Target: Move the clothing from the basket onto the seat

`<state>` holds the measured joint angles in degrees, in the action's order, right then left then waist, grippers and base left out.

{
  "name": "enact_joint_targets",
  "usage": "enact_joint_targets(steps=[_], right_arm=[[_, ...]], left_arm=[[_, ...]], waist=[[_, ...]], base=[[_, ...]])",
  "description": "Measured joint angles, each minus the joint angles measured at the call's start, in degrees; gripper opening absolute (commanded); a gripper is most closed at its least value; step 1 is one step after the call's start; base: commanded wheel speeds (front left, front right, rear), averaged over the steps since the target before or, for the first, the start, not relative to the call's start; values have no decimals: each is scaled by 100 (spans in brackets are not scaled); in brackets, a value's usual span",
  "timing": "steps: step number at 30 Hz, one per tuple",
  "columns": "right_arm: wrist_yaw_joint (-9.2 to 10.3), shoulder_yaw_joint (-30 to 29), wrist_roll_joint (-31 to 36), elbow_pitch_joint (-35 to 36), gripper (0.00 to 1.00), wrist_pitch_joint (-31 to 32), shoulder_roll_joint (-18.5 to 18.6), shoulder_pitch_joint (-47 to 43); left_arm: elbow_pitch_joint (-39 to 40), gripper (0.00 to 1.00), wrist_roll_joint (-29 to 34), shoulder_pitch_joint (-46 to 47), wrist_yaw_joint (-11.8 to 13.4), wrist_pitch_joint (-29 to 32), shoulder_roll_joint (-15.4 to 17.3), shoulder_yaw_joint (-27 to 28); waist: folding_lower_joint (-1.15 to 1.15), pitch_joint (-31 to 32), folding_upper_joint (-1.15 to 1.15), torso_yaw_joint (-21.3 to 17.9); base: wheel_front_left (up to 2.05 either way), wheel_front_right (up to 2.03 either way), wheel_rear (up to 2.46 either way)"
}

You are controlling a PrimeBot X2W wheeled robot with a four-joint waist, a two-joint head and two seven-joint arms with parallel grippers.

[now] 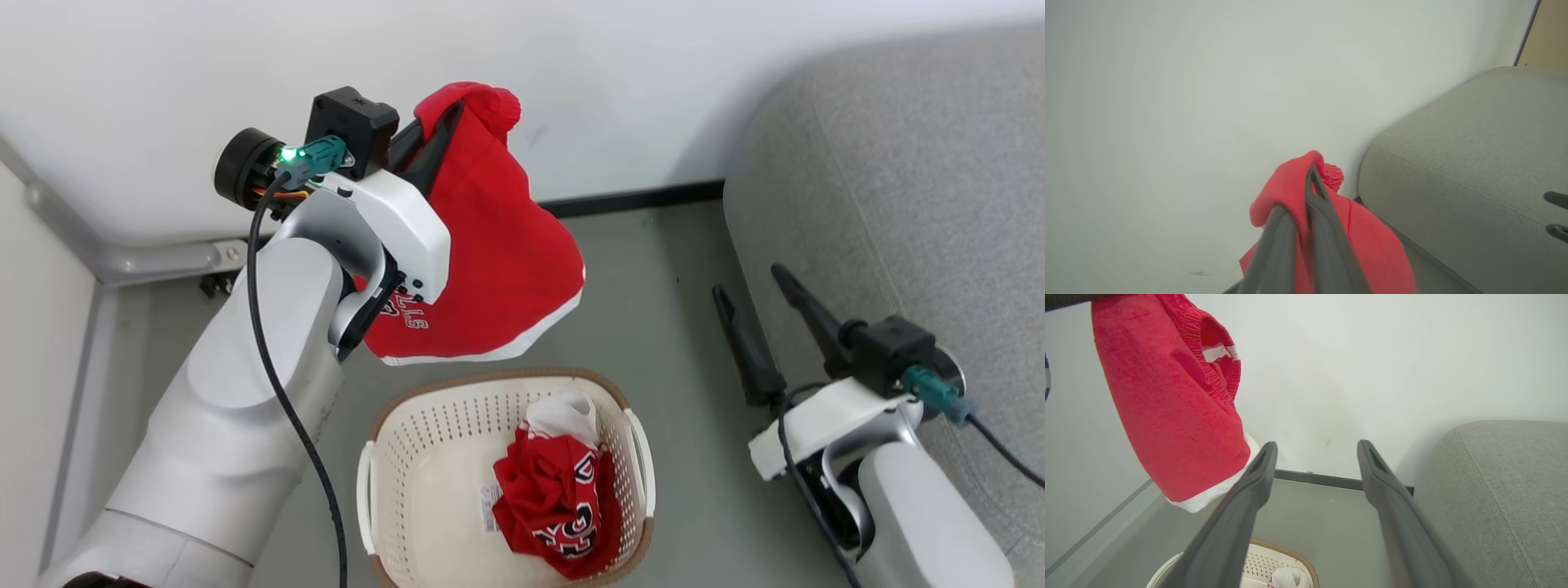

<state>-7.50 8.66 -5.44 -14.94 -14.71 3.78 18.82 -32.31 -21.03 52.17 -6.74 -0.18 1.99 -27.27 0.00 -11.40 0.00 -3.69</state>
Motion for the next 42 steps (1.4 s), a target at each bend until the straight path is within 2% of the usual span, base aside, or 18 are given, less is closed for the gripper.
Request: enact_joint_targets(steps=[15,23,31,42], right_arm=[[0,871,-366,-649,100,1,177,-213],[-1,1395,-764,-848,100,1,174,-198],[0,1666,-1042,-946,100,1,179,-192],[-1,2459,-2073,-1380,100,2,191,-60]], left_arm=[[113,0,-409,-27,-47,444,-31,-266],[189,0,-570,-127,-48,621,-37,-412],[260,0,-709,-201,-48,750,-41,-509],[501,0,-957,-238,-48,998,-42,-801]], waist=[[0,908,0,170],[0,1231,0,310],[0,1442,0,448],[0,1605,0,752]], base=[[0,0,0],[0,0,0],[0,0,0],[0,0,0]])
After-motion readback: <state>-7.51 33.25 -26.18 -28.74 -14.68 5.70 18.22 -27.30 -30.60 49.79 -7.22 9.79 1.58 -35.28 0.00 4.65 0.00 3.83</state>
